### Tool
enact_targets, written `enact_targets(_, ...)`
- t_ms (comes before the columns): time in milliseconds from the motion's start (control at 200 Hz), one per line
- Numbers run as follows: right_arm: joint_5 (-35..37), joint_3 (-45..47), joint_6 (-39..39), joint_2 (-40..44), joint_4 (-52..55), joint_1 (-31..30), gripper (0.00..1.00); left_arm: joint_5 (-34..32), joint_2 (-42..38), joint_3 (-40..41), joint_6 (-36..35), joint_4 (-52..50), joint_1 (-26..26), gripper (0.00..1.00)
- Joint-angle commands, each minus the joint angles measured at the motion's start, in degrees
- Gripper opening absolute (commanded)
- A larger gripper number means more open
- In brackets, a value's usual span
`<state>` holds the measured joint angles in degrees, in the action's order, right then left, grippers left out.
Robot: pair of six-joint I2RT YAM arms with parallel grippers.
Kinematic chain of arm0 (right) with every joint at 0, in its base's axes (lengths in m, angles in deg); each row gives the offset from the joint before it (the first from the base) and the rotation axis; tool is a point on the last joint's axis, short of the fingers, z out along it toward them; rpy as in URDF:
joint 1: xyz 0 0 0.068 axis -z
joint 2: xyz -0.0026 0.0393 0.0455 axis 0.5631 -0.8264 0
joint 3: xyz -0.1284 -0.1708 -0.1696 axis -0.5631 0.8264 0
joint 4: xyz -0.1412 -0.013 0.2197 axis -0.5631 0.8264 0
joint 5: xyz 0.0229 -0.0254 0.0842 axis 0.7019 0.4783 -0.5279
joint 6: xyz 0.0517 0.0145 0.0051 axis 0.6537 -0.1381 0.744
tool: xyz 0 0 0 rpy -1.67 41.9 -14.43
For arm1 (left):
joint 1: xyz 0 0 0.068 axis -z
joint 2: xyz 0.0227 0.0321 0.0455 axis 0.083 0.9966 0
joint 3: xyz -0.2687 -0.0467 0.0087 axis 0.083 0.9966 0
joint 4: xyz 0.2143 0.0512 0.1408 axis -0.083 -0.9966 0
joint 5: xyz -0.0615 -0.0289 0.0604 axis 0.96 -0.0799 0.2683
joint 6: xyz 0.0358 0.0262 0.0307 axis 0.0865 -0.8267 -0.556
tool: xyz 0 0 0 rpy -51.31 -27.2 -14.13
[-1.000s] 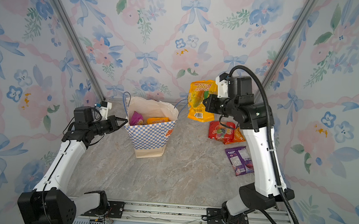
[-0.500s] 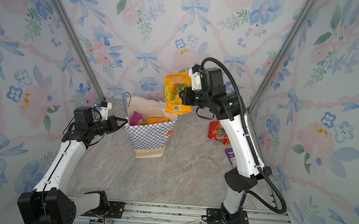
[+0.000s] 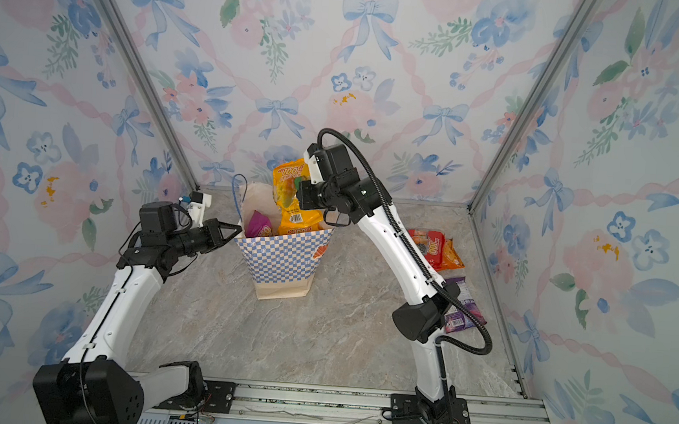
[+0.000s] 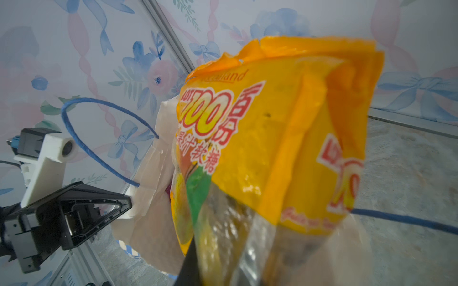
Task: Place the snacks into the paper bag
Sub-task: Place the snack in the paper bag.
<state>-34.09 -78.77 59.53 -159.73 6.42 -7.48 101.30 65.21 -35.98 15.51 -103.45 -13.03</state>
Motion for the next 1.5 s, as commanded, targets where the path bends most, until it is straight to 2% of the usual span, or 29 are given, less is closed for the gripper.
enact_targets(0,2.7,-3.5,-3.8,0.3,-7.5,-2.1,0.0,1.7,-1.4,-1.0,-0.8,0.4,0.2,0.0)
enact_targets(666,7.3,1.4,-15.1,-2.4,-10.2,-6.1,0.0,1.5,-1.8,-0.7,-0.8,0.4,0.2,0.0)
enact_targets(1251,7.3,3.8,-17.6,-2.2,-9.6,-7.9,0.0,1.4,-1.6,-1.0,-0.6,0.4,0.2,0.0)
enact_targets(1497,8.2,3.8,-17.7,-2.1,-8.7,-8.2,0.07,1.5,-2.0,-0.8,-0.6,0.4,0.2,0.0)
